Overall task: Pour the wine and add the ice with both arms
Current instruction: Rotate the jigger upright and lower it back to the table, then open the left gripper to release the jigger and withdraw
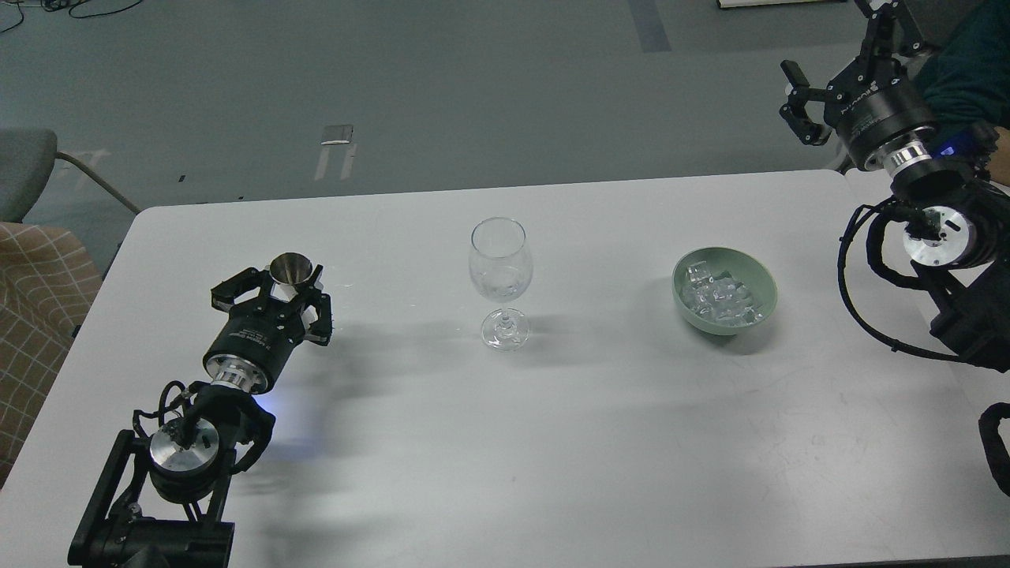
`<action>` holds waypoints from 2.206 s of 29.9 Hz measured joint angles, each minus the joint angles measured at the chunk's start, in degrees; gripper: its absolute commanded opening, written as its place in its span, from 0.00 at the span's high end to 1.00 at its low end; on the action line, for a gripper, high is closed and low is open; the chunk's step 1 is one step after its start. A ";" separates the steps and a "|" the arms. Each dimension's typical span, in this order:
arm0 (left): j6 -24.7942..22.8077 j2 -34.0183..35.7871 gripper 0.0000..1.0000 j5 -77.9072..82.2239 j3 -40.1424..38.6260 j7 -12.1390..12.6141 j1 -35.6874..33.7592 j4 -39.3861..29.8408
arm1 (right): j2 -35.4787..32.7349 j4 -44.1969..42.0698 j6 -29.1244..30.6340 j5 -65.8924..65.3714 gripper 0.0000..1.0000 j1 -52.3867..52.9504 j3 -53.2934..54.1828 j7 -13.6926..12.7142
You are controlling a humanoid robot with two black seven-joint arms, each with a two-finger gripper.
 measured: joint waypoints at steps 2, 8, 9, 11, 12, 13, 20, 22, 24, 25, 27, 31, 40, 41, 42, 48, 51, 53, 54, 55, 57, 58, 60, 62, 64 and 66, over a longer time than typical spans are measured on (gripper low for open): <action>-0.24 0.00 0.55 0.00 -0.03 0.00 -0.01 0.53 | 0.00 0.00 0.00 0.00 0.00 0.00 0.00 0.00; -1.62 0.02 0.54 -0.53 -0.07 0.00 -0.03 1.66 | 0.00 0.00 0.00 0.00 0.00 -0.08 -0.02 0.09; -1.84 0.01 0.54 -0.55 -0.07 0.01 -0.03 1.81 | 0.00 0.00 0.00 0.00 0.00 -0.08 -0.01 0.09; -2.04 0.01 0.54 -0.60 -0.07 0.05 -0.03 1.96 | 0.00 0.00 0.00 0.00 0.00 -0.10 -0.02 0.09; -2.11 0.02 0.54 -0.61 -0.07 0.06 -0.03 2.00 | 0.00 0.00 0.00 0.00 0.00 -0.15 -0.02 0.09; -2.15 0.01 0.54 -0.61 -0.07 0.07 -0.03 2.04 | 0.00 0.00 0.00 0.00 0.00 -0.20 -0.02 0.09; -2.19 0.15 0.50 -0.61 -0.14 0.07 -0.03 2.12 | 0.01 0.00 0.00 0.00 0.00 -0.26 -0.02 0.09; -2.19 0.16 0.49 -0.61 -0.12 0.07 -0.03 2.12 | 0.01 0.00 0.00 0.00 0.00 -0.27 -0.02 0.09; -2.19 0.17 0.49 -0.61 -0.09 0.08 -0.03 2.12 | 0.03 0.00 0.00 0.00 0.00 -0.27 -0.02 0.09; -2.19 0.19 0.49 -0.61 -0.08 0.08 -0.03 2.12 | 0.05 0.00 0.00 0.00 0.00 -0.27 -0.02 0.09; -2.19 0.25 0.49 -0.61 -0.07 0.08 -0.03 2.12 | 0.07 0.00 0.00 0.00 0.00 -0.27 -0.02 0.09; -2.19 0.26 0.48 -0.60 -0.07 0.13 -0.03 2.12 | 0.07 0.00 0.00 0.00 0.00 -0.33 -0.07 0.06; -2.17 0.35 0.48 -0.53 0.01 0.11 -0.11 2.12 | 0.07 0.01 0.00 0.00 0.00 -0.44 -0.09 0.06; -2.13 0.35 0.48 -0.52 0.03 0.10 -0.11 2.12 | 0.07 0.03 0.00 0.00 0.00 -0.44 -0.09 0.06; -2.07 0.35 0.48 -0.49 0.06 0.09 -0.11 2.12 | 0.07 0.05 0.00 0.00 0.00 -0.44 -0.09 0.06; -1.92 0.35 0.45 -0.19 0.11 0.08 -0.11 2.12 | 0.02 0.09 0.00 0.00 0.00 -0.44 -0.09 0.02; -1.87 0.36 0.41 -0.12 0.11 0.08 -0.11 2.12 | 0.02 0.09 0.00 0.00 0.00 -0.44 -0.09 0.02; -1.86 0.44 0.41 -0.08 0.15 0.08 -0.13 2.12 | 0.02 0.06 0.00 0.00 0.00 -0.44 -0.09 0.02; -1.86 0.48 0.41 -0.08 0.17 0.08 -0.17 2.12 | 0.02 0.04 0.00 0.00 0.00 -0.44 -0.09 0.02; -1.86 0.50 0.40 -0.08 0.18 0.08 -0.20 2.12 | 0.02 0.03 0.00 0.00 0.00 -0.44 -0.09 0.03; -1.86 0.51 0.40 -0.05 0.21 0.16 -0.20 2.12 | 0.02 0.01 0.00 0.00 0.00 -0.44 -0.09 0.02; -1.82 0.51 0.40 -0.01 0.24 0.17 -0.20 2.12 | 0.02 0.01 0.00 0.00 0.00 -0.44 -0.09 0.02; -1.72 0.52 0.38 0.04 0.29 0.17 -0.27 2.12 | 0.01 0.00 0.00 0.00 0.00 -0.44 -0.09 0.03; -1.68 0.53 0.35 0.10 0.34 0.17 -0.35 2.12 | 0.01 0.00 0.00 0.00 0.00 -0.44 -0.09 0.03; -1.67 0.54 0.24 0.16 0.36 0.22 -0.42 2.14 | 0.01 0.00 0.00 0.00 0.00 -0.44 -0.09 0.03; -1.67 0.60 0.14 0.18 0.37 0.36 -0.46 2.16 | 0.01 0.00 0.00 0.00 0.00 -0.44 -0.09 0.03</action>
